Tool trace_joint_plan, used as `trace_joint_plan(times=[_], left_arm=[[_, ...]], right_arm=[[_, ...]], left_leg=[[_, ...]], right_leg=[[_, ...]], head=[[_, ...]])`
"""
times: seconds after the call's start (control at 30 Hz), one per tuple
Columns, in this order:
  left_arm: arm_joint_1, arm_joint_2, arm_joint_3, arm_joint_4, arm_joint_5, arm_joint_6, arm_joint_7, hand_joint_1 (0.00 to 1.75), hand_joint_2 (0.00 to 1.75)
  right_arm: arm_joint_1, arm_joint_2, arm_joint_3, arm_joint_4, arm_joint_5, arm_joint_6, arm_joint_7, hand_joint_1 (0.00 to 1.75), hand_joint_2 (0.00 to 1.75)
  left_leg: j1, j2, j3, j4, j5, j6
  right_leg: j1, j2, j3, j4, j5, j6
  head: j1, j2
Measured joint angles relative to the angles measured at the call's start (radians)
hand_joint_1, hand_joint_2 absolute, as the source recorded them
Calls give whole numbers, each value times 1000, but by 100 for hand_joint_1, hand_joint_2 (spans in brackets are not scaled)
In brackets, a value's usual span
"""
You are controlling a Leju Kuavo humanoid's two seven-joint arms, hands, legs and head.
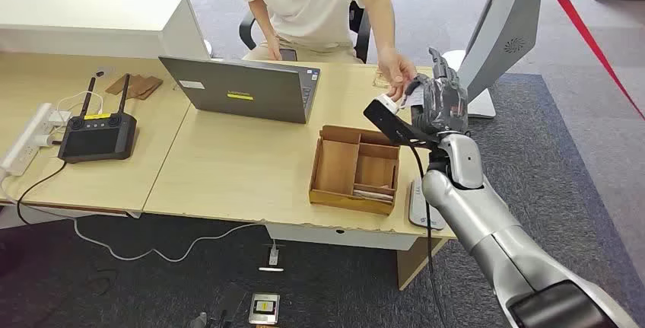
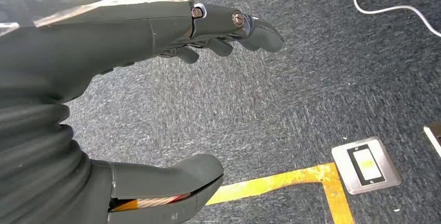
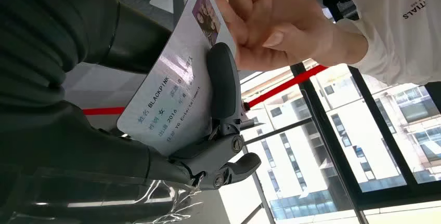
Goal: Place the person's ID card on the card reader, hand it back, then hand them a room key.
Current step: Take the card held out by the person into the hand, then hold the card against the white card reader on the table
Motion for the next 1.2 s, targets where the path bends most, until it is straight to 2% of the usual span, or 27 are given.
trace_joint_plan(times=[0.4,0.67,1.0,1.2], left_arm=[[13,5,0,0,35,6,-19,0,175],[32,13,0,0,58,8,-34,0,175],[58,23,0,0,82,11,-58,0,175],[60,25,0,0,84,12,-58,0,175]], right_arm=[[15,-19,3,-9,-60,-30,-14,175,175],[85,-85,-5,-43,-78,-32,16,175,175],[191,-171,-18,-114,-30,-6,83,175,175],[227,-202,-31,-152,-5,15,101,175,175]], left_leg=[[0,0,0,0,0,0],[0,0,0,0,0,0],[0,0,0,0,0,0],[0,0,0,0,0,0]], right_leg=[[0,0,0,0,0,0],[0,0,0,-1,0,0],[0,0,0,-1,0,0],[0,0,0,-1,0,0]], head=[[0,0],[0,0],[0,0],[0,0]])
